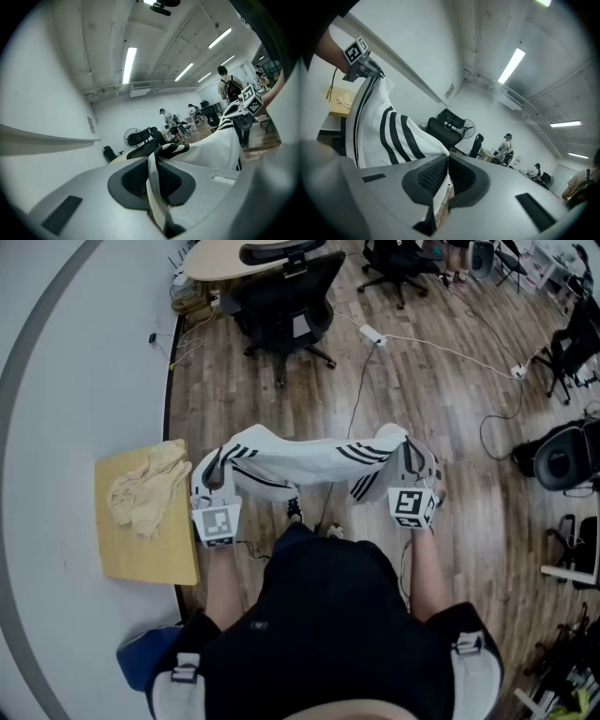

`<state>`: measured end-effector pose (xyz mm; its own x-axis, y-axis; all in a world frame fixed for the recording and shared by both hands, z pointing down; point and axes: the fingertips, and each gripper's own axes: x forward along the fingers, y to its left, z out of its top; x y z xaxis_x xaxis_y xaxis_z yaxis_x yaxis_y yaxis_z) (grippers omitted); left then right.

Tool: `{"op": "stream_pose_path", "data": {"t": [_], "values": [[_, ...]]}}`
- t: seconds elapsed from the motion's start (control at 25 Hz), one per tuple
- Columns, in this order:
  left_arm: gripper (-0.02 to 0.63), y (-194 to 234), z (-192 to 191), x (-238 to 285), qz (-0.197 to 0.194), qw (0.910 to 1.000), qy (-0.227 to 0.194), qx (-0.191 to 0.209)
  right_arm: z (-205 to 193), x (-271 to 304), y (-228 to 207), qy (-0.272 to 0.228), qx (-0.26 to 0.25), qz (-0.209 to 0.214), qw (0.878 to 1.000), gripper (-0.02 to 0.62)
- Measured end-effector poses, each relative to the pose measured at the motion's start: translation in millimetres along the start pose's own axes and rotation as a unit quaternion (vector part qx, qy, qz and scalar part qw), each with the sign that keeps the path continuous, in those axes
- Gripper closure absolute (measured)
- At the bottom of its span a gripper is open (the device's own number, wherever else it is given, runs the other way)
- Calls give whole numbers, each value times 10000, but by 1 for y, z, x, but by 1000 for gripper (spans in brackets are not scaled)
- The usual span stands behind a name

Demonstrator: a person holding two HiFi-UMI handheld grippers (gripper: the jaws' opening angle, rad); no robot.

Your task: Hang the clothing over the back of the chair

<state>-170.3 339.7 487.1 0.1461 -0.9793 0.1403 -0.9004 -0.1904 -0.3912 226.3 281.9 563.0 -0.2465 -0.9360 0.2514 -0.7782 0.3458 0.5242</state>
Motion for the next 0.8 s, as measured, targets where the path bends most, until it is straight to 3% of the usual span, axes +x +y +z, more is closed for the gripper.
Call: {"op": "stream_pose_path", "data": {"t": [0.36, 0.8], "values": [[595, 7, -1, 1, 1, 10000, -25, -56, 6, 4, 5, -23, -11, 23, 10000, 592], [595, 46, -26, 32, -98, 9998, 2, -193, 30, 39, 26, 90, -65, 7, 9999, 592]]}}
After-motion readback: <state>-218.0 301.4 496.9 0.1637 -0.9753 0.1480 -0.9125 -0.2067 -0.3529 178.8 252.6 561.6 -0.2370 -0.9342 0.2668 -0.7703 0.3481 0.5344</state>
